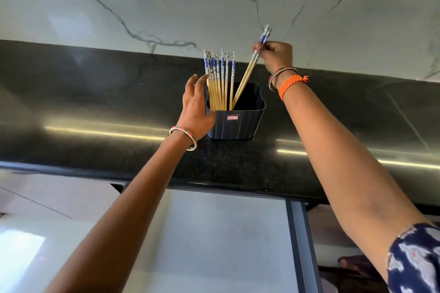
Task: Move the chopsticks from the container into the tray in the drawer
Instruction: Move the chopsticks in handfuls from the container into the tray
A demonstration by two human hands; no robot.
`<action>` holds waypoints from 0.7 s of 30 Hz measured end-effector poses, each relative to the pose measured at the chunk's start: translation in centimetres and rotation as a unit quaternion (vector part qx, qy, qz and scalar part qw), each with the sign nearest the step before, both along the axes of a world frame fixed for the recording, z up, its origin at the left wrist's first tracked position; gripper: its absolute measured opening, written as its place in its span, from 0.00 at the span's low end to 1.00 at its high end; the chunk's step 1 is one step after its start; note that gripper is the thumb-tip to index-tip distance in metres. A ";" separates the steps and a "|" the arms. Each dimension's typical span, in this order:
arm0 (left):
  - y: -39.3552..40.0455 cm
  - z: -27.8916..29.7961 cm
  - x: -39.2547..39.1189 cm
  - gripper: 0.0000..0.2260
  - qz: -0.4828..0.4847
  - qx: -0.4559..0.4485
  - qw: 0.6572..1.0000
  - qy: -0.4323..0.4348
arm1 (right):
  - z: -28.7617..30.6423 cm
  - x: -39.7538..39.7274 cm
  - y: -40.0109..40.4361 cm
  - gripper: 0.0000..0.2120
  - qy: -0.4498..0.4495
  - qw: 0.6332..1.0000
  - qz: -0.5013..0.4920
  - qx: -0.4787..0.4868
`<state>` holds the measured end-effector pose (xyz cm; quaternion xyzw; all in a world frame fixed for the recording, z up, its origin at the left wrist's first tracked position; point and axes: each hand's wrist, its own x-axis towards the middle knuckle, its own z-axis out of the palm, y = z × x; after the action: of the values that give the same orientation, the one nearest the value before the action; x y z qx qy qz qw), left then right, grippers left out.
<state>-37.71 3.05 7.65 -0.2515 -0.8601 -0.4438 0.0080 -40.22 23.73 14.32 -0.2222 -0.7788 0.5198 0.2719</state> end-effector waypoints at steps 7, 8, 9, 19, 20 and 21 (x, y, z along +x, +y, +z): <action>0.7 6.5 4.0 0.26 -0.022 -0.028 0.995 0.094 | 5.8 8.9 -0.5 0.09 0.135 0.959 -0.042 -0.245; 0.6 6.9 4.8 0.25 -0.021 -0.066 0.990 0.120 | 5.5 10.4 -1.3 0.08 0.139 0.950 -0.038 -0.279; 0.4 7.1 5.7 0.23 -0.017 -0.115 0.982 0.146 | 4.7 11.8 -2.2 0.08 0.140 0.940 -0.031 -0.309; -8.6 -4.6 17.2 0.13 -0.167 -0.235 0.927 -0.240 | -13.4 26.8 -14.9 0.31 -0.169 0.978 -0.059 0.105; -10.0 -6.5 18.4 0.13 -0.172 -0.244 0.909 -0.292 | -15.4 29.1 -16.3 0.34 -0.187 0.950 -0.004 0.250; -11.0 -7.9 19.2 0.13 -0.180 -0.249 0.891 -0.334 | -16.7 30.9 -17.4 0.32 -0.188 0.910 0.078 0.362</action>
<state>-18.51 -7.97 -0.20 -0.2325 -0.8343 -0.2672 -0.4225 -9.32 6.33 -2.35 -0.1409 -0.9649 0.1707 0.1415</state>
